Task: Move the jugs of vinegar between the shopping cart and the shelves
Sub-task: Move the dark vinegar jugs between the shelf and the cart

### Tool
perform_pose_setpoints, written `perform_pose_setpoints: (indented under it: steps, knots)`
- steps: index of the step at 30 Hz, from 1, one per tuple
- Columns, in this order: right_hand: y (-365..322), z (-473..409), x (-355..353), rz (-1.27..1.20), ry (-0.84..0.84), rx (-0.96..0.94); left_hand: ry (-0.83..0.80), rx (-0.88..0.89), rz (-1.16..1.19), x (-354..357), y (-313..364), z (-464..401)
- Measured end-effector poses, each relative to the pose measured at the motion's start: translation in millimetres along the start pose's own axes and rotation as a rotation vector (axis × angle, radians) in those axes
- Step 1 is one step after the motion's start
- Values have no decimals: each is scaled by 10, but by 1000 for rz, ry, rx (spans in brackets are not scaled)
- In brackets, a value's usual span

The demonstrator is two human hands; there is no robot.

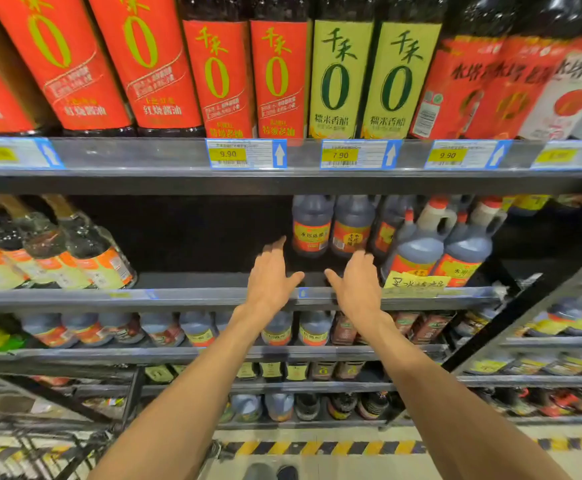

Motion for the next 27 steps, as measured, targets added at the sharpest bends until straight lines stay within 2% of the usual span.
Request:
perform_pose_setpoints:
  steps: [6,11,18,27]
  knots:
    - [-173,500,-153,6,-41,-426,200,95,-140,-543,-263,707]
    - [-552,1151,-66,-43,-195,-730,248,-12,-339,-1004,-776,1457]
    - [-1246,2164,78,-57,-316,-1125,311,-242,-510,-1786,-1522,2586]
    - [-2302,3692,410,-162,-482,-1495,568,-713,-396,-2675,-2464,4061]
Point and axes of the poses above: each hand's wrist, its own z-axis away from the middle knuckle, its own x-axis out of the palm, y = z × x, the point moved 2 cm from there along -z, towards the middle knuckle, and after that the axes turned 14 degrees about y, right-handed, at the moved point
